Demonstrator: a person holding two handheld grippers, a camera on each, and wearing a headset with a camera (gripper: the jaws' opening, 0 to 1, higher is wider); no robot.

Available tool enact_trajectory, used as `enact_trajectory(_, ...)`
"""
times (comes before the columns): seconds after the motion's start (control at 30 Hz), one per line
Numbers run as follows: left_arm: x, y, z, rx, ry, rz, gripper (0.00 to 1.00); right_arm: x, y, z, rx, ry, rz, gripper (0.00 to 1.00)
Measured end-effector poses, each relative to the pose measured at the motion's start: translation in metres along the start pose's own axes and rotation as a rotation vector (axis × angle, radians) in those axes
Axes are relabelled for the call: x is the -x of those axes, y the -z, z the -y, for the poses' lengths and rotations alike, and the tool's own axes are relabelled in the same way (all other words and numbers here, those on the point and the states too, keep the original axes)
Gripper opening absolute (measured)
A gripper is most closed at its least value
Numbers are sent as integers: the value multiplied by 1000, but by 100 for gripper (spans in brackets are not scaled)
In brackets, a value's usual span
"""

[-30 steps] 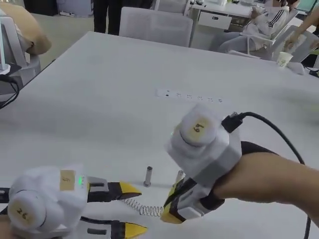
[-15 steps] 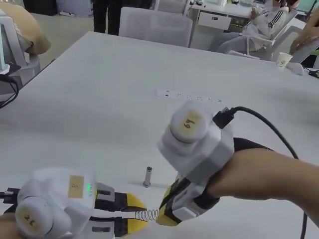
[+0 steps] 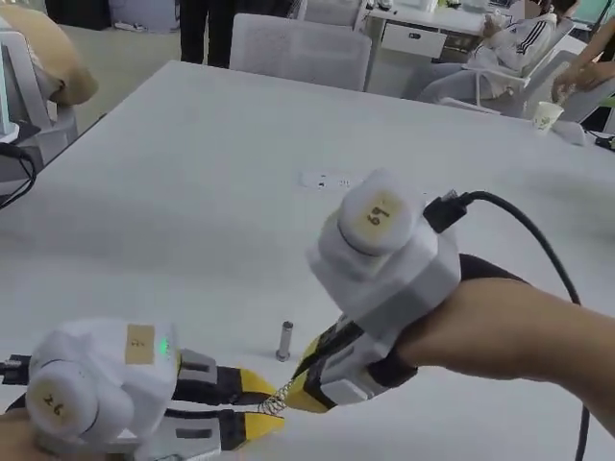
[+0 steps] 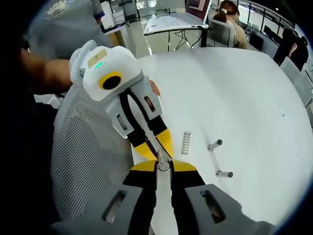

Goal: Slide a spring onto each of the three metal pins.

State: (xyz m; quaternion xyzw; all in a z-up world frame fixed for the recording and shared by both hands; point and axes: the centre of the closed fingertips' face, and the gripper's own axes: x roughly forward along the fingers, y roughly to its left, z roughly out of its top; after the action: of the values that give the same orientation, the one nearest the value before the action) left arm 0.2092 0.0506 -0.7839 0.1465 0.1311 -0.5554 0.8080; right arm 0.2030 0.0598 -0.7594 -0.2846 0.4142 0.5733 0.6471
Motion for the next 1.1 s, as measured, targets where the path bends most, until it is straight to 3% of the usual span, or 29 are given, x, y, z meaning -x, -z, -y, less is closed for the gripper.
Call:
enact_trajectory(0.33, 2, -3, 1, 85, 13, 29, 2, 1, -9, -2, 26, -10, 31, 8)
enact_trajectory(1.1, 3, -16, 3, 138, 34, 97, 2, -8, -6, -6, 60, -45, 36, 9)
